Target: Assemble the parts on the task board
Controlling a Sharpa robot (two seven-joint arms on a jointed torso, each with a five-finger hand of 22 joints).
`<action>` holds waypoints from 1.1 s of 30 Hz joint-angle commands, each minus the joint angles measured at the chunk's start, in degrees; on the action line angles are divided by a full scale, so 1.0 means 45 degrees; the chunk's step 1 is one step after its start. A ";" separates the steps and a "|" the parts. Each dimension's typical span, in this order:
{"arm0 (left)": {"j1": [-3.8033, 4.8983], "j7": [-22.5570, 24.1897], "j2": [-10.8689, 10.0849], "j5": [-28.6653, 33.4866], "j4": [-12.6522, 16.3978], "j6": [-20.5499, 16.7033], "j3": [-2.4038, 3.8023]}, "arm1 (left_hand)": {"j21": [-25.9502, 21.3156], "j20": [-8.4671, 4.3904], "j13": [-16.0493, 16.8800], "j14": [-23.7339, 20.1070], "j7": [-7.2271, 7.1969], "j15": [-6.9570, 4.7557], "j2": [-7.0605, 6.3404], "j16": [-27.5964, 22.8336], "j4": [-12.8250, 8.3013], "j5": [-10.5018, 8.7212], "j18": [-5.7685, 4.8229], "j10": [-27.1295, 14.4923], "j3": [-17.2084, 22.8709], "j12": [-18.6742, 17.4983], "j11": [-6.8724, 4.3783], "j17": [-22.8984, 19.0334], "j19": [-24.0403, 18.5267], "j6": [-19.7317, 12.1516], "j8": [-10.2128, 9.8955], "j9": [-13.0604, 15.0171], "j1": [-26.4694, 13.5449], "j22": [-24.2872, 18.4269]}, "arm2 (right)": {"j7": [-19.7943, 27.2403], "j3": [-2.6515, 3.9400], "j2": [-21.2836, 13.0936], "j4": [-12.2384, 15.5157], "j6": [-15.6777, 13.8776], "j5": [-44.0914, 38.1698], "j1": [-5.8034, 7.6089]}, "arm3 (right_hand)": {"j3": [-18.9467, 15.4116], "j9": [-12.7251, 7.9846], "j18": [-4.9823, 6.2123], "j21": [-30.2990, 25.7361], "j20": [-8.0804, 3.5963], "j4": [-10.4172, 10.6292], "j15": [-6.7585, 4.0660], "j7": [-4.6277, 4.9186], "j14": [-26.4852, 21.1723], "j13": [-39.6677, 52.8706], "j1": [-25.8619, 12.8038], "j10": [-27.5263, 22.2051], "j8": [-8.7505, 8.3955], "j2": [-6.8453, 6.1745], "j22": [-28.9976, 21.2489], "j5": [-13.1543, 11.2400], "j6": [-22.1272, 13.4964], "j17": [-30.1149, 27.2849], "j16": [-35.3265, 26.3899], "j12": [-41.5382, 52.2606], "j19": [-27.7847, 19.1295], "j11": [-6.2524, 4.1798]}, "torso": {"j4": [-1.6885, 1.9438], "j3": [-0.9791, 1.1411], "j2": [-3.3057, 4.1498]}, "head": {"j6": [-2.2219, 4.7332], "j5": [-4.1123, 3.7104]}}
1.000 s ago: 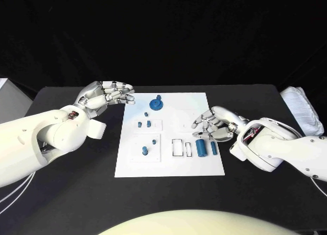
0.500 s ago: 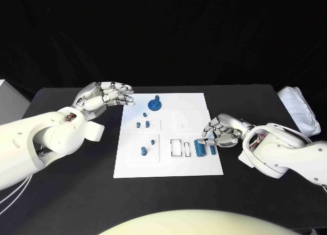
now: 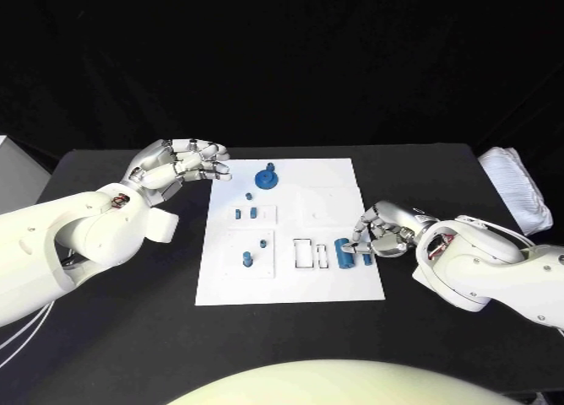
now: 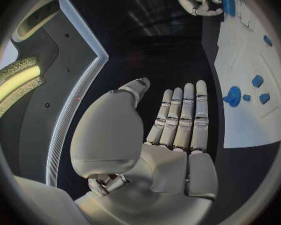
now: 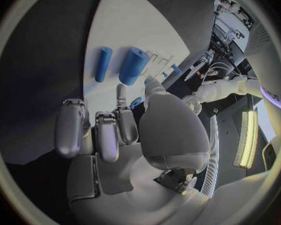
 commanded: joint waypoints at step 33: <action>-0.0002 0.0104 0.0018 0.0076 -0.0034 0.0238 0.0006 | -0.0227 0.0008 0.0031 -0.0133 -0.0073 -0.0014 0.0100 0.0095 0.0215 -0.0034 0.0166 -0.0033 -0.0256 0.0167 -0.0065 0.0067 0.0214 0.0019 0.0152 0.0012 0.0078 -0.0113 | -0.1494 -0.0002 0.1324 -0.0600 0.0975 -0.1951 -0.0546 | -0.0298 0.0118 -0.0318 0.0987 -0.0115 -0.0044 -0.0179 -0.0212 0.1208 0.1222 0.1100 0.0304 0.0737 0.0627 0.2273 0.0634 -0.0115 0.2820 0.0352 0.0190 0.0859 -0.0125 | 0.0010 -0.0008 -0.0010 | -0.0018 -0.0034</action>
